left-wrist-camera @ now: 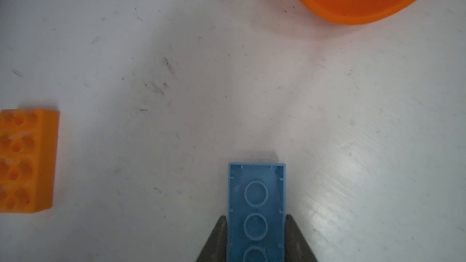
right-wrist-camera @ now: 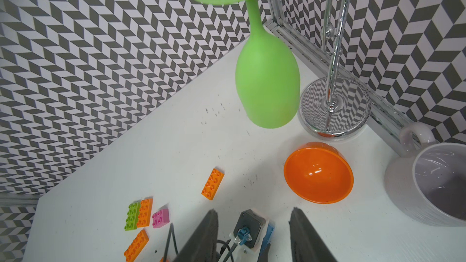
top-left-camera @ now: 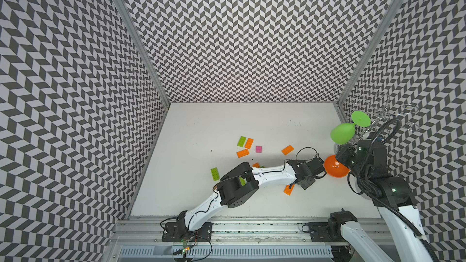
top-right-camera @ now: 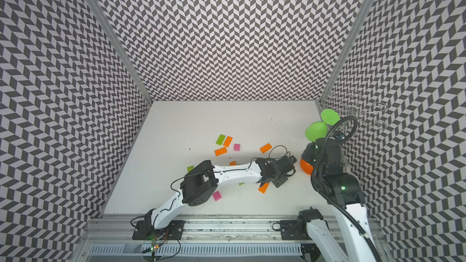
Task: Assemble a small pinwheel with lego
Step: Pick up the lego brick from the center of the board, then place the lego brick at the center of the board.
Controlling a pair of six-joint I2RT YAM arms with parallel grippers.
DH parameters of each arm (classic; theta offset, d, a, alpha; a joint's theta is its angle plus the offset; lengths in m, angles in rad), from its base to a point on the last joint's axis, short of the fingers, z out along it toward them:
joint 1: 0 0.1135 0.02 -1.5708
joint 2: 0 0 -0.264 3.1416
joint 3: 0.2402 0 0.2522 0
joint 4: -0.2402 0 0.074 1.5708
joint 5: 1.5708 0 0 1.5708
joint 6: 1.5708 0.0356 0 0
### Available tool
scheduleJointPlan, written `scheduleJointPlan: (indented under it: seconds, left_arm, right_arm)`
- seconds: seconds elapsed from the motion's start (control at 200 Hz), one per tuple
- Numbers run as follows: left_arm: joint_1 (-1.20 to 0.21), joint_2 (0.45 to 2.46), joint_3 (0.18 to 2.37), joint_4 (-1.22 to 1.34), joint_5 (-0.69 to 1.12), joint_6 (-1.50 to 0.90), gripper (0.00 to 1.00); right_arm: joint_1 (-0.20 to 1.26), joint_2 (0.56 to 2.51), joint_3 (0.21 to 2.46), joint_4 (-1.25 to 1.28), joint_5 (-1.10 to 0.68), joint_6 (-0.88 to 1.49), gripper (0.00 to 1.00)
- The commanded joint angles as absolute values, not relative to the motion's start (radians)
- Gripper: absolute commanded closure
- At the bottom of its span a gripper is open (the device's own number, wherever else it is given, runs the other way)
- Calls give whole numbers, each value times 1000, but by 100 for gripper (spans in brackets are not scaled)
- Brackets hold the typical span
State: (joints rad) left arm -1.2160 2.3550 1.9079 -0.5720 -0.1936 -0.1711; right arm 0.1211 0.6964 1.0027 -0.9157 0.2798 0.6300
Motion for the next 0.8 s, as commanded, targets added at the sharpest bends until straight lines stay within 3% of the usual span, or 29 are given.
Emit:
scheduleJointPlan:
  seconds: [0.0,0.11,0.175,0.28,0.386,0.451,0.611,0.791]
  left_arm:
    - [-1140,2137,1856,-564,-165,-207,85]
    - [-1038,1900,1698,-457,-62,-246,96]
    - [-962,1743,1574,-358,35,-281,100]
    - [-784,1505,1343,-142,338,-378,100]
    - [-623,1330,1157,95,596,-527,100]
    - [-575,1265,1110,169,683,-569,100]
    - [-542,1191,1066,302,829,-629,100]
    - [-541,1145,1047,359,884,-636,100]
  right_arm:
    - [118,668,988,-806,240,616,50]
    - [118,657,972,-696,140,605,41]
    - [118,655,945,-589,29,606,29]
    - [119,667,857,-259,-391,602,21]
    - [147,716,730,291,-755,829,6]
    - [215,758,731,479,-788,874,4]
    - [465,914,901,467,-770,710,1]
    - [550,1013,975,575,-820,732,1]
